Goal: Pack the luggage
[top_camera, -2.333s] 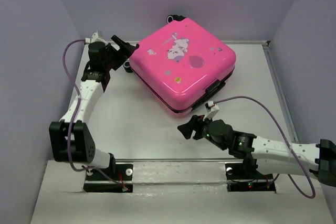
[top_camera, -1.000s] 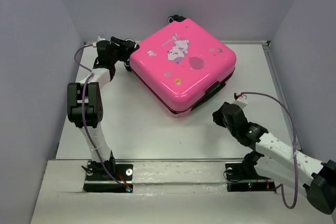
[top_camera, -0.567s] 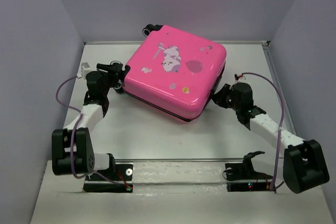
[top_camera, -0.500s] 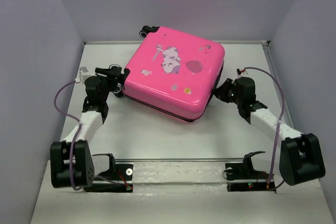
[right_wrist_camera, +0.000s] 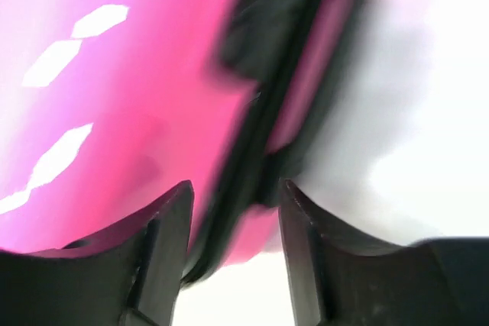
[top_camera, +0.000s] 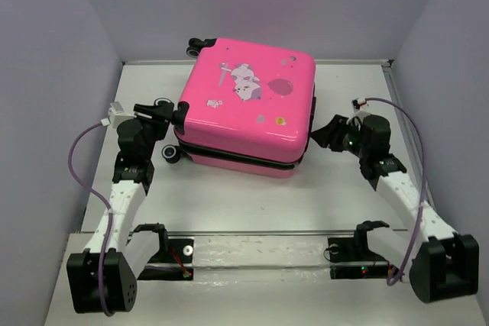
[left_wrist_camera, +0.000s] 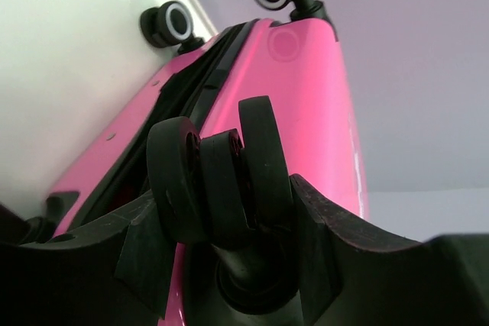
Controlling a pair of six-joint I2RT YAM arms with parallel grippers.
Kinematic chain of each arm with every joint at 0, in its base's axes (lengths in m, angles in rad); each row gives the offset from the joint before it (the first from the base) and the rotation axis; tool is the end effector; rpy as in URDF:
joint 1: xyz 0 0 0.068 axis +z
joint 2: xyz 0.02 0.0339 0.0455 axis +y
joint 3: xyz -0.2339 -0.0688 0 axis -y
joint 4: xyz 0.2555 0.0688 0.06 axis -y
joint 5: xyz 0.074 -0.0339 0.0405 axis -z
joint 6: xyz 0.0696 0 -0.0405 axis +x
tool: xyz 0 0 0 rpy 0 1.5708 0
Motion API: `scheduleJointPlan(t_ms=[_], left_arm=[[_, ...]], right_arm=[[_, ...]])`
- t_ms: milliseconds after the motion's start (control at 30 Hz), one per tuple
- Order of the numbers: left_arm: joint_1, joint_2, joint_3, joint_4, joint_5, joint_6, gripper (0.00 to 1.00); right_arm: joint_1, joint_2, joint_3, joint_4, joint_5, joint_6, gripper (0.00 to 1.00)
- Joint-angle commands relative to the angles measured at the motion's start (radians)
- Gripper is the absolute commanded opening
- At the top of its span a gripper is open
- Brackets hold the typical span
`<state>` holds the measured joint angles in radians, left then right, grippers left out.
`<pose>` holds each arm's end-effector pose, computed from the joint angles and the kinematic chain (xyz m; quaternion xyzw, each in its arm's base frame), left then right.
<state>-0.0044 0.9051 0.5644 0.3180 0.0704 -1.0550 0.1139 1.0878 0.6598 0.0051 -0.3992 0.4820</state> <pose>0.2798 -0.0061 0.2654 -0.3371 0.6306 -0.3747 0.5901 0.2897 0.0604 0.2125 0.0448 0.8289 0.3154 0.4598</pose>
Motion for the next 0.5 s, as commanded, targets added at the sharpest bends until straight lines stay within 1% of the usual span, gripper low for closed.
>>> scheduleJointPlan(t_ms=[0, 33, 133, 167, 233, 267, 333, 400, 467], left_arm=[[-0.034, 0.047, 0.031, 0.076, 0.138, 0.164, 0.06], [-0.032, 0.055, 0.026, 0.090, 0.149, 0.158, 0.06], [-0.031, 0.070, 0.017, 0.098, 0.166, 0.150, 0.06], [-0.031, 0.077, 0.014, 0.099, 0.169, 0.150, 0.06], [-0.029, 0.078, 0.000, 0.099, 0.164, 0.151, 0.06], [-0.028, 0.078, -0.004, 0.099, 0.161, 0.148, 0.06], [-0.028, 0.081, -0.011, 0.102, 0.161, 0.141, 0.06], [-0.028, 0.086, -0.009, 0.105, 0.161, 0.139, 0.06], [-0.028, 0.090, -0.008, 0.110, 0.164, 0.133, 0.06]], right_arm=[[0.108, -0.248, -0.141, -0.053, -0.043, 0.035, 0.23], [0.175, -0.278, -0.178, -0.066, -0.033, 0.049, 0.13], [0.301, -0.324, -0.196, -0.097, 0.025, 0.058, 0.11], [0.378, -0.334, -0.207, -0.091, 0.051, 0.064, 0.15], [0.435, -0.336, -0.215, -0.083, 0.083, 0.075, 0.22], [0.467, -0.341, -0.230, -0.077, 0.123, 0.078, 0.36], [0.468, -0.354, -0.253, -0.061, 0.166, 0.082, 0.46], [0.468, -0.370, -0.281, -0.036, 0.175, 0.087, 0.55], [0.468, -0.356, -0.284, -0.018, 0.198, 0.078, 0.57]])
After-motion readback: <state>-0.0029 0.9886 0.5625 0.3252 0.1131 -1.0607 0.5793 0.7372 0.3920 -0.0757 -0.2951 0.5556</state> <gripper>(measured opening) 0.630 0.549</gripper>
